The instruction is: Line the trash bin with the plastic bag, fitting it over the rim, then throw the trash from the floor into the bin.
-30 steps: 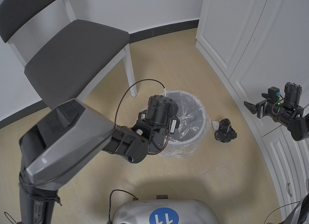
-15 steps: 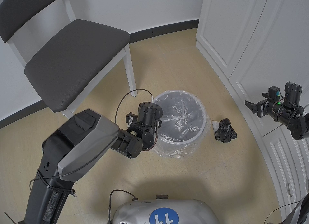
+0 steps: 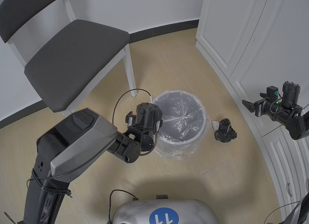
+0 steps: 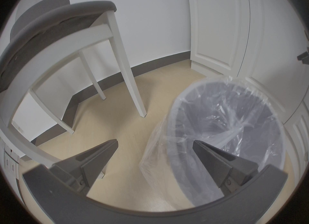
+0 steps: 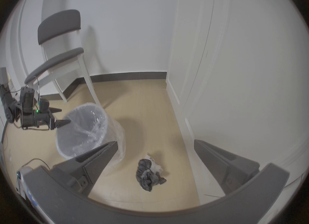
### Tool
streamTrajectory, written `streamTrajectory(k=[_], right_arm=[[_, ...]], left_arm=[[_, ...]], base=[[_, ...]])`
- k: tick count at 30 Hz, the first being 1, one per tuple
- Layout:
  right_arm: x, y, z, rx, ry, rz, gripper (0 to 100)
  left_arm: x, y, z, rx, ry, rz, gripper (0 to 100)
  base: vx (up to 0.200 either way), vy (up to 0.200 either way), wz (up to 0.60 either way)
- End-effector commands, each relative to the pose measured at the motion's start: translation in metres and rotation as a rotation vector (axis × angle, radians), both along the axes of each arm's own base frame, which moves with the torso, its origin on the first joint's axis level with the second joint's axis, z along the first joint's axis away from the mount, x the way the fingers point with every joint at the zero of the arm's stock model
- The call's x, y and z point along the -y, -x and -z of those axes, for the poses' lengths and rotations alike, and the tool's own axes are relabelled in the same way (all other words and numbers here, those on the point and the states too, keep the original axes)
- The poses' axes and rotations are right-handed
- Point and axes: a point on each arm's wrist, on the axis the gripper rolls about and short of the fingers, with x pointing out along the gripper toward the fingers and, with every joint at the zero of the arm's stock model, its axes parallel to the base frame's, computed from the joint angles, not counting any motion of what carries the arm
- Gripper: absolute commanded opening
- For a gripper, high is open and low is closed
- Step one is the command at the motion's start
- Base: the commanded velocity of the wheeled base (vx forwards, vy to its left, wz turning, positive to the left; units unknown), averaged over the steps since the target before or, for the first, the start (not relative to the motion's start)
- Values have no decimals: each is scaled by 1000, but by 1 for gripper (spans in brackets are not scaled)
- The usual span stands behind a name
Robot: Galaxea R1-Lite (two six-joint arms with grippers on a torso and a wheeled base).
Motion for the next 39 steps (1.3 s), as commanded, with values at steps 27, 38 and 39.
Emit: streamTrajectory(k=[27,38,39], right_arm=[[-11,-4,-48,61,-279,81,100],[-11,-3,-46,55,-275,78,100],[-10,-3,-46,55,-275,75,100]], left_arm=[[106,9,45,9,-328,253,100],[118,21,38,13,-318,281,100],[120,23,34,16,-313,284,100]], base=[[0,0,0],[0,0,0],[0,0,0]])
